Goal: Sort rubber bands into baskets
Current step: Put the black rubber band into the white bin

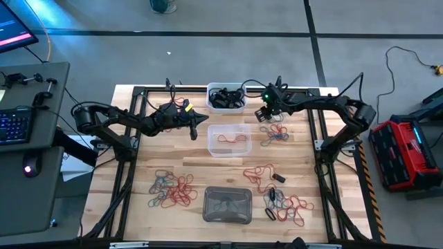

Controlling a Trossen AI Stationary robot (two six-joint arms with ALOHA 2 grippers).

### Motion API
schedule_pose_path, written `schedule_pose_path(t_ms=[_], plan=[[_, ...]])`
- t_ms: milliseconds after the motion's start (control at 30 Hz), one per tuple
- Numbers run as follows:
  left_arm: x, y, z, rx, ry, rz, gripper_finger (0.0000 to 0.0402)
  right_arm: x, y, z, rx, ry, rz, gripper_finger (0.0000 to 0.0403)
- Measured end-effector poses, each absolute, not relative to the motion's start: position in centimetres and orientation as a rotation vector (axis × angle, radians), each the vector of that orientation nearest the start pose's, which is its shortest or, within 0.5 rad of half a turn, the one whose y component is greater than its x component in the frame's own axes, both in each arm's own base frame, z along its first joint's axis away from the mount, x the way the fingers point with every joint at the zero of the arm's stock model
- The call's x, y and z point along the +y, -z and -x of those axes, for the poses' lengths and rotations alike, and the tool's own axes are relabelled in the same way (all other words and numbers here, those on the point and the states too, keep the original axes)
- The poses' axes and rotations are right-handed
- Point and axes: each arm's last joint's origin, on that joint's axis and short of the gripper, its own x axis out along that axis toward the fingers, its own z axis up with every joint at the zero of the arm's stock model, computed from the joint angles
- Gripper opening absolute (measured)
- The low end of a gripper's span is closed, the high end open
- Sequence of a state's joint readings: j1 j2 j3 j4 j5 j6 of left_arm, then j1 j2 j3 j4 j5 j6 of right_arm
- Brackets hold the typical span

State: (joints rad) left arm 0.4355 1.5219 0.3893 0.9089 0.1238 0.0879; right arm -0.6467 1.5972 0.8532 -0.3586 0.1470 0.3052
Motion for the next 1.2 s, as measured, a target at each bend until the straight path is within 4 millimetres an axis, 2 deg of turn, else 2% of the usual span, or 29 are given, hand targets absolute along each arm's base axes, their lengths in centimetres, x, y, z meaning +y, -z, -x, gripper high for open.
schedule_pose_path(t_ms=[300, 433, 667, 800, 900, 1200], plan=[[10.6, -14.9, -23.7, 0.234, -0.3, -0.025, 0.0, -18.3, -13.2, -23.4, 1.082, 0.816, -0.565, 0.0166], [10.6, -14.9, -23.7, 0.237, -0.3, -0.025, 0.0, -18.2, -13.2, -23.6, 1.073, 0.819, -0.547, 0.0135], [10.6, -14.9, -23.7, 0.238, -0.299, -0.024, 0.0, -18.6, -14.8, -24.2, 1.034, 0.836, -0.44, 0.0011], [10.6, -14.8, -23.7, 0.24, -0.299, -0.024, 0.0, -18.8, -15.7, -24.9, 1.016, 0.838, -0.42, 0.0017], [10.6, -14.8, -23.6, 0.248, -0.299, -0.021, 0.0, -18.6, -16.5, -25.6, 1.019, 0.819, -0.4, 0.0008], [10.6, -14.6, -23.6, 0.259, -0.299, -0.018, 0.0, -17.1, -19.6, -28.8, 0.962, 0.807, -0.198, 0.0002]])
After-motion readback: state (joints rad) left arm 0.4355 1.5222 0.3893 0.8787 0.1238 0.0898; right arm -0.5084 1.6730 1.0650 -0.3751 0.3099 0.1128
